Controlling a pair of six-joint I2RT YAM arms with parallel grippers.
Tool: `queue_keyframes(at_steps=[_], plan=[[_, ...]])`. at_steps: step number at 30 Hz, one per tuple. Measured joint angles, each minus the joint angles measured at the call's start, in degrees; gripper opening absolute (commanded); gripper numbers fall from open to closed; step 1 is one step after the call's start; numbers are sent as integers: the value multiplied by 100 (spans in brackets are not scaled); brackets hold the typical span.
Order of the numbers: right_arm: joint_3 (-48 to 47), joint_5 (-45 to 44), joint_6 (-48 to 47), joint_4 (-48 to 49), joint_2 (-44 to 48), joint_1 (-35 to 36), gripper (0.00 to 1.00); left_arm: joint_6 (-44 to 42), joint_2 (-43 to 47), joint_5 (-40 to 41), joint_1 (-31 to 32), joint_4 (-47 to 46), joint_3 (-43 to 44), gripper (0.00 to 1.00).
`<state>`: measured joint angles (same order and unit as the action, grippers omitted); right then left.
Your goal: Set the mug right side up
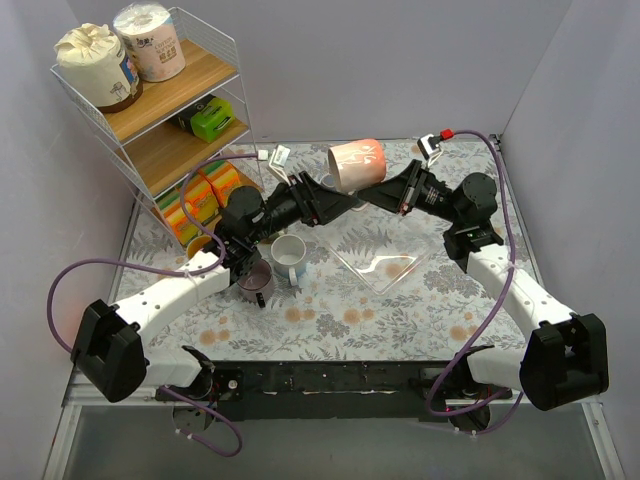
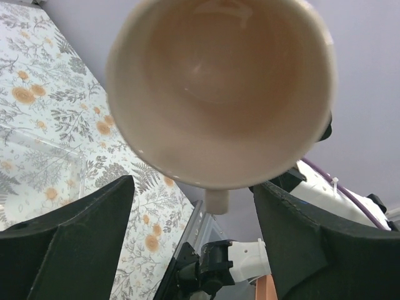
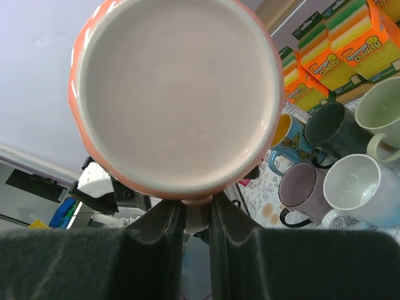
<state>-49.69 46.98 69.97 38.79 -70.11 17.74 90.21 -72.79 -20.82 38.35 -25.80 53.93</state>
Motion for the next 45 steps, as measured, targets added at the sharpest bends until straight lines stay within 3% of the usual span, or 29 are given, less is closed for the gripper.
queue_keyframes(at_steps=[5, 10, 12, 15, 18, 26, 34, 43, 45], plan=[[48, -37, 262, 361, 0, 52, 1, 166, -201, -63, 0, -155, 0, 48], [87, -52, 407, 459, -9, 96, 1, 236, -219, -214, 13, -400, 0, 38], [87, -55, 422, 470, -13, 105, 1, 254, -240, -280, 13, -483, 7, 39], [87, -55, 420, 466, -22, 118, 1, 260, -310, -376, 26, -560, 15, 57], [87, -79, 374, 455, -24, 177, 1, 271, -407, -413, 48, -546, 15, 58], [87, -225, 129, 219, -24, 273, 1, 234, -468, -431, 79, -487, 24, 39], [26, -507, -726, -483, 0, 376, 1, 219, -468, -358, 83, -249, 22, 19], [-13, -868, -1104, -752, 164, 516, 1, 219, -420, -264, 83, -249, 22, 12], [-13, -938, -1145, -758, 190, 549, 1, 219, -402, -243, 83, -245, 22, 7]])
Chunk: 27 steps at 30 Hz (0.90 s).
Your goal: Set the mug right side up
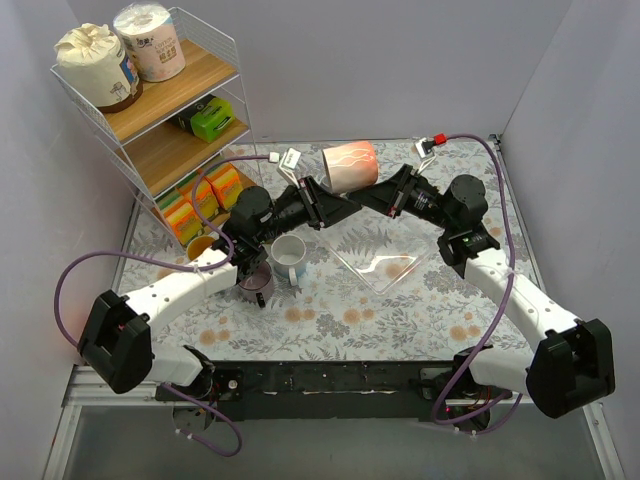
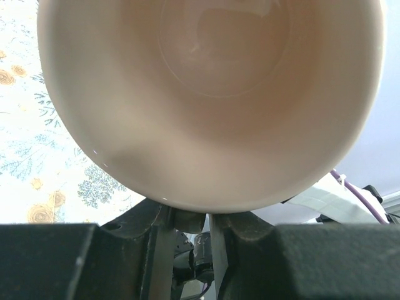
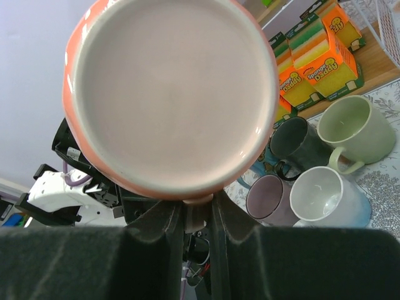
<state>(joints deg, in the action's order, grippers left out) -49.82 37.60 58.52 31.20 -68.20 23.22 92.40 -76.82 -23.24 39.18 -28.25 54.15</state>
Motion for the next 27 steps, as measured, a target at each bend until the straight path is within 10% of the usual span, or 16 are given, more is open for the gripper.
queue_keyframes(at_steps=[16, 27], plan=[[142, -431, 116, 22, 101, 192, 1, -122, 223, 306, 61, 457, 0, 0], [387, -680, 507, 363, 136, 367, 1, -223, 686, 1040, 192, 861, -221, 48]])
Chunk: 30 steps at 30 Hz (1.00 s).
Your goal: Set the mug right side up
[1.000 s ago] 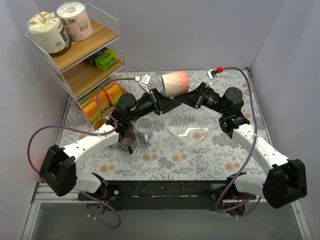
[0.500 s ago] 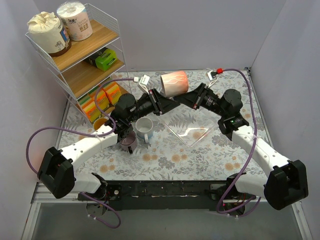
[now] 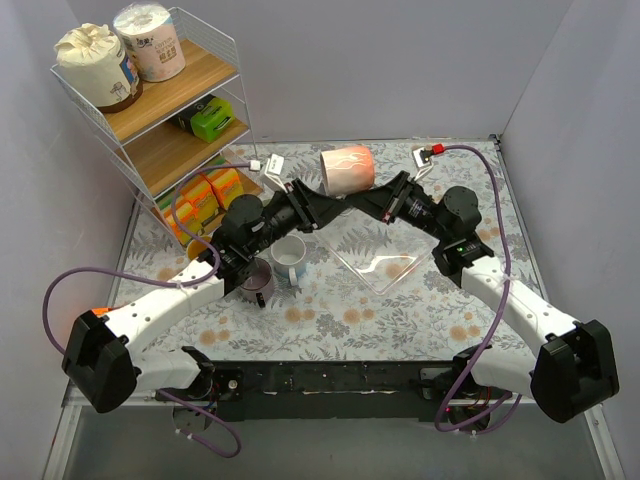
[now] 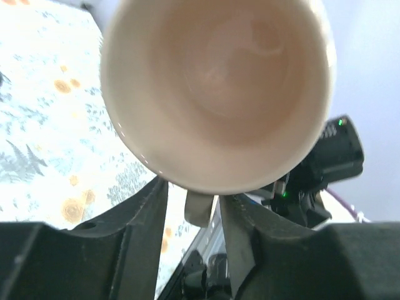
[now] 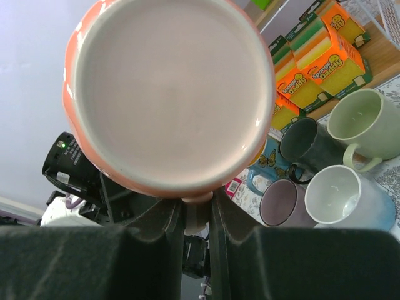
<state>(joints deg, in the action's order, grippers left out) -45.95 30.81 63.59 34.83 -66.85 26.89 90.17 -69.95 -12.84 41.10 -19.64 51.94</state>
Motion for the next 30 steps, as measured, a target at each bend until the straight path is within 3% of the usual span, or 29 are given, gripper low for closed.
queue_keyframes(at_steps=[2, 10, 14, 17, 27, 30], plan=[[35, -96, 22, -2, 24, -7, 1, -7, 76, 334, -68, -24, -11, 55], [39, -411, 68, -7, 79, 127, 1, -37, 142, 737, -42, -125, -59, 56], [39, -501, 68, -2, 79, 168, 1, -52, 142, 737, -42, -195, -63, 75], [39, -481, 52, -72, 76, 212, 1, -55, 157, 656, -42, -393, -96, 81], [17, -315, 15, -216, 76, 238, 1, -208, 352, 37, -50, -516, -315, 73], [-61, -195, -15, -275, 52, 238, 1, -284, 420, -319, -48, -455, -315, 66]])
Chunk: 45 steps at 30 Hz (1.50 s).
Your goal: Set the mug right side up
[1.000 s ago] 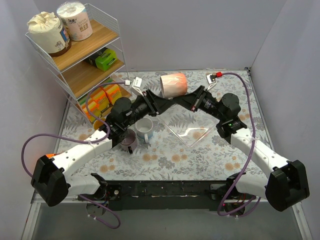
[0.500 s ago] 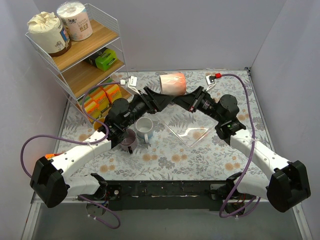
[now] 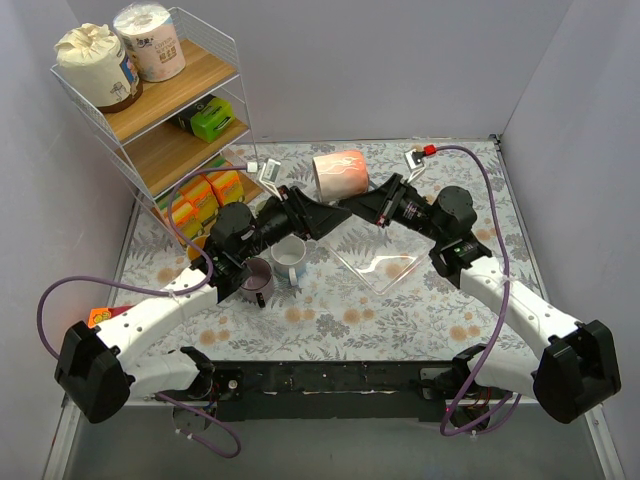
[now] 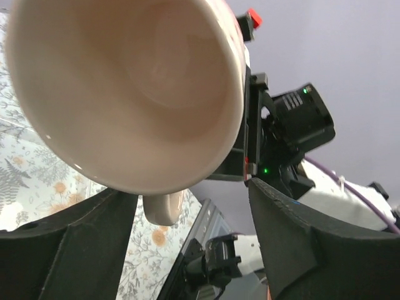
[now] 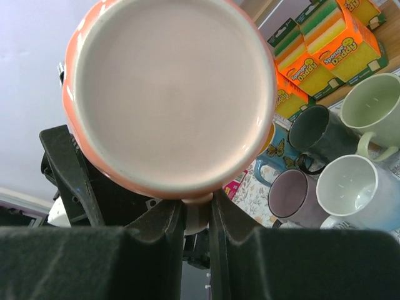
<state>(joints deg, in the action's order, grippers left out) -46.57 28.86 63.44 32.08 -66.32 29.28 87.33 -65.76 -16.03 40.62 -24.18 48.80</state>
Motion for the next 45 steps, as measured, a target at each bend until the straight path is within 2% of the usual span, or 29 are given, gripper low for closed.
queue_keyframes(at_steps=[2, 4, 8, 14, 15, 18, 19, 26, 29, 30, 33, 45], plan=[[-66, 120, -26, -37, -28, 0, 1, -33, 11, -155, 0, 13, 0, 60], [-98, 225, -46, -31, -46, 0, 1, -37, 9, -278, 0, 35, 0, 59], [-101, 330, -37, -11, -48, -2, 1, 31, 9, -326, 0, 17, -4, 50], [-101, 354, 24, 144, -42, -2, 1, 153, 2, -278, -2, -37, -31, 27], [-101, 365, 42, 166, -37, -2, 1, 160, -9, -275, -7, -44, -31, 19], [-101, 393, 74, 238, -35, -15, 1, 164, -35, -280, -42, -33, -33, 11], [-101, 396, 90, 238, -35, -17, 1, 160, -35, -278, -42, -39, -33, 0], [-101, 420, 92, 219, -35, -24, 1, 122, -35, -267, -39, 13, -28, 0], [-101, 413, 90, 133, -37, -28, 16, 76, -35, -192, -37, 221, 50, 0], [-101, 402, 92, 92, -37, -28, 26, 55, -35, -170, -35, 308, 83, 0], [-101, 343, 94, 26, -37, -33, 37, 7, -35, -76, -28, 664, 243, 0], [-83, 201, 28, -66, -42, -153, 49, 85, -192, 389, 28, 1814, 835, 0]])
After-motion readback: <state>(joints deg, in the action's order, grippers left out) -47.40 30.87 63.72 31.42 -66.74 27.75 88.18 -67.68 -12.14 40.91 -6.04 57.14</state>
